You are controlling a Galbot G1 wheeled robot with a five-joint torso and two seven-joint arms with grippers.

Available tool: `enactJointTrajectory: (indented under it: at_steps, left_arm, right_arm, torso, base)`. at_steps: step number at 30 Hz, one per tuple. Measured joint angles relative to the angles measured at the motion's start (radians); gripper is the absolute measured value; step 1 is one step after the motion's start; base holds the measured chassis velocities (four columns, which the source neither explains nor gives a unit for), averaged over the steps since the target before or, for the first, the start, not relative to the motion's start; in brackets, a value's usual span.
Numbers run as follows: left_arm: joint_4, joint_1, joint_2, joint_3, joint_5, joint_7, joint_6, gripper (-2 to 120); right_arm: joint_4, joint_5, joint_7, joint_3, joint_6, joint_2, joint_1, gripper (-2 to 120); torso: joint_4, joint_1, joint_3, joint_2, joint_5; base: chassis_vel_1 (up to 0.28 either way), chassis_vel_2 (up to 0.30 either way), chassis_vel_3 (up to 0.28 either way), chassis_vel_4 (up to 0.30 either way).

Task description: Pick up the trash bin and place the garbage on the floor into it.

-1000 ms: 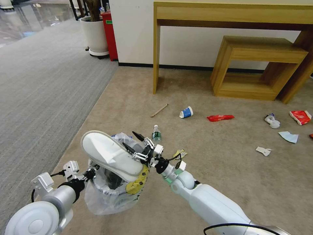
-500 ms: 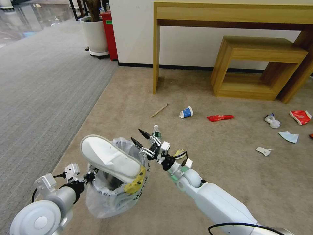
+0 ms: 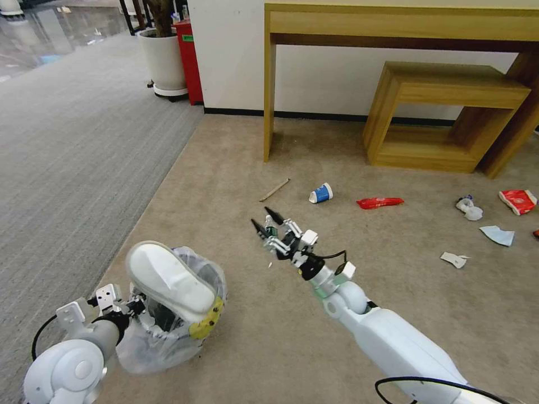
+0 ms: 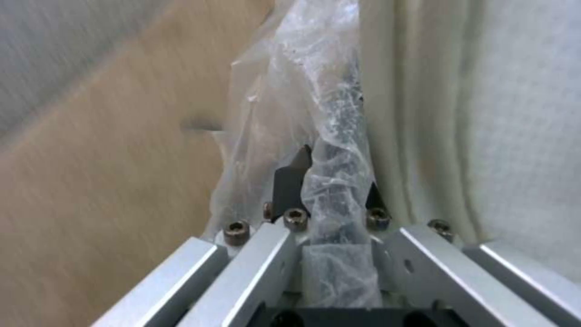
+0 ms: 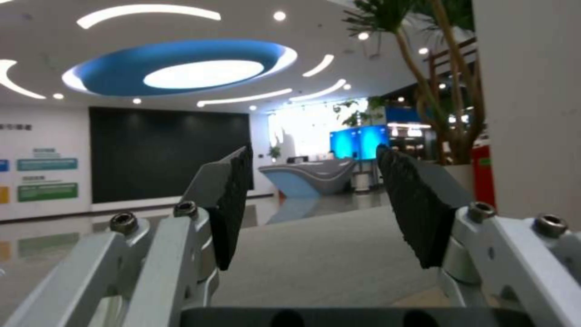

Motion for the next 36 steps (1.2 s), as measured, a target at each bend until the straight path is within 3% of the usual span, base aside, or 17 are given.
enactJointTrajectory:
  at_steps: [2,5,9,16,21,23,24,26,28,31,36]
  left_arm:
    - [0.0,0.0,0.005,-0.003,0.016,0.007,-0.004,1]
    - [0.005,0.008,0.022,-0.018,0.144,0.09,-0.034,1]
    - [-0.008,0.021,0.025,-0.021,0.234,0.142,-0.052,1]
    - [-0.028,0.039,0.021,-0.026,0.337,0.202,-0.092,1]
    - [-0.056,0.044,0.014,-0.02,0.22,0.15,-0.056,1]
    - [-0.064,0.044,0.01,-0.019,0.111,0.092,-0.039,1]
    - [-0.064,0.044,0.01,-0.019,0.111,0.092,-0.039,1]
    - [-0.084,0.042,0.01,-0.019,-0.047,0.01,-0.003,1]
    - [-0.088,0.041,0.01,-0.018,-0.076,-0.003,0.003,1]
    - [-0.114,0.026,0.01,-0.016,-0.288,-0.101,0.036,1]
    - [-0.114,0.02,0.007,-0.013,-0.398,-0.154,0.056,1]
  right_arm:
    - [0.0,0.001,0.0,0.01,0.0,-0.004,-0.004,54]
    - [0.002,0.008,-0.003,0.043,0.0,-0.021,-0.018,54]
    - [0.002,0.009,-0.007,0.063,0.002,-0.027,-0.029,54]
    - [0.001,0.006,-0.009,0.078,0.006,-0.028,-0.043,54]
    - [0.004,0.004,-0.01,0.088,0.007,-0.03,-0.055,54]
    - [0.02,0.007,0.002,0.104,0.0,-0.042,-0.074,53]
    - [0.02,0.007,0.002,0.104,0.0,-0.042,-0.074,53]
    - [0.039,0.024,0.03,0.13,-0.02,-0.064,-0.106,52]
    - [0.042,0.027,0.035,0.136,-0.023,-0.068,-0.112,52]
    - [0.061,0.024,0.093,0.202,-0.059,-0.106,-0.17,63]
    - [0.09,-0.003,0.152,0.264,-0.094,-0.137,-0.23,71]
  torso:
    - [0.0,0.0,0.0,0.0,0.0003]
    - [0.0004,0.0,0.0,0.0,-0.0004]
    - [0.0004,0.0,0.0,0.0,-0.0005]
    - [0.0003,0.0,0.0,0.0,-0.0003]
    - [0.0003,0.0,0.0,0.0,-0.0003]
    - [0.0005,0.0,0.0,0.0,0.0001]
    - [0.0005,0.0,0.0,0.0,0.0001]
    - [0.0006,0.0,0.0,0.0,-0.0001]
    - [0.0007,0.0,0.0,0.0,-0.0002]
    - [0.0001,0.0,0.0,0.0,0.0002]
    - [0.0005,0.0,0.0,0.0,-0.0001]
  base:
    - [0.0,0.0,0.0,0.0]
    - [0.0,0.0,0.0,0.0]
    - [0.0,0.0,0.0,0.0]
    - [0.0,0.0,0.0,0.0]
    - [0.0,0.0,0.0,0.0]
    - [0.0,0.0,0.0,0.0]
    - [0.0,0.0,0.0,0.0]
    - [0.0,0.0,0.0,0.0]
    - [0.0,0.0,0.0,0.0]
    - [0.0,0.0,0.0,0.0]
    - [0.0,0.0,0.0,0.0]
